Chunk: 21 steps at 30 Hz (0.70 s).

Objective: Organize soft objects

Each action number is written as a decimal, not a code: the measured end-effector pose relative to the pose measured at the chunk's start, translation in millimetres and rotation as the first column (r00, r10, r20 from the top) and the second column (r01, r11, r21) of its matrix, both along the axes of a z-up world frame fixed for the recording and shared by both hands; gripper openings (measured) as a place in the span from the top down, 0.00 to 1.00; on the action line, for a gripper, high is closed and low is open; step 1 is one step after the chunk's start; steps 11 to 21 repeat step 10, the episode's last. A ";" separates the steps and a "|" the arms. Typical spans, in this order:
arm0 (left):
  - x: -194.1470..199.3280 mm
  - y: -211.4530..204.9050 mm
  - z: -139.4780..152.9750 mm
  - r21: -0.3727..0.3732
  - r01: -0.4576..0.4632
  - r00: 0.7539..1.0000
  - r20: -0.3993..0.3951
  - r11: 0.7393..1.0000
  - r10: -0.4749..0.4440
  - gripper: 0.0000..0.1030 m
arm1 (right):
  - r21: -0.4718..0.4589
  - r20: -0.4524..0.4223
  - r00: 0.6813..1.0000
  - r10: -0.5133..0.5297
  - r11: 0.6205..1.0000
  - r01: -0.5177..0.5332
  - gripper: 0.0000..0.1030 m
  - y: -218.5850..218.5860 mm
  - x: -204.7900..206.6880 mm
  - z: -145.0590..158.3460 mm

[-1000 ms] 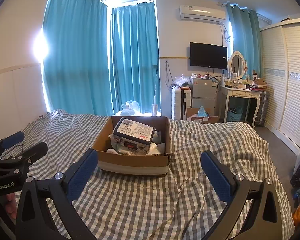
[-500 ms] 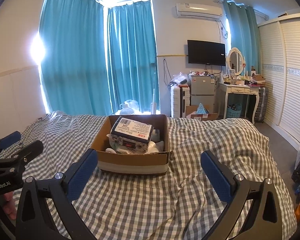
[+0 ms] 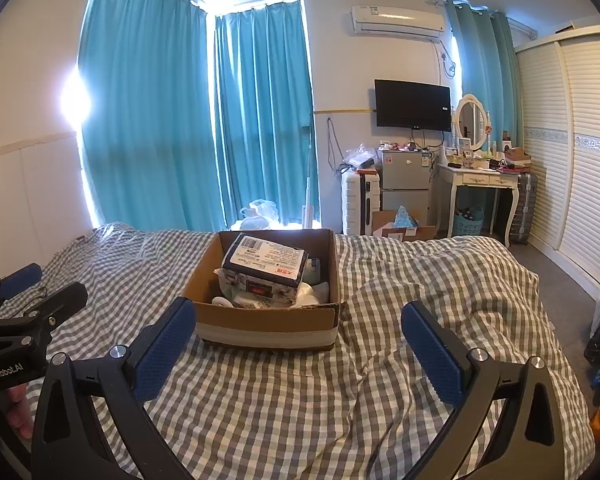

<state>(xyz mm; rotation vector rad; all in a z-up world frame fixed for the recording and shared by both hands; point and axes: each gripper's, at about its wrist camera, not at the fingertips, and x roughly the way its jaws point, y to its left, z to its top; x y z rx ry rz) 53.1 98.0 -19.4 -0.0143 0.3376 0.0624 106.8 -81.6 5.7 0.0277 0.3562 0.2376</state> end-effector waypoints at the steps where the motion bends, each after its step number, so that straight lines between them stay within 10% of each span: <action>1: -0.4 -0.6 -0.1 0.005 -0.001 1.000 0.001 1.000 0.001 0.00 | 0.001 -0.001 1.000 0.001 1.000 -0.001 0.00 -0.2 0.0 -0.4; 21: -0.7 -1.4 -2.7 0.009 -0.007 1.000 0.001 1.000 0.007 0.00 | 0.005 -0.006 1.000 0.001 1.000 -0.001 0.00 -0.8 1.0 -1.5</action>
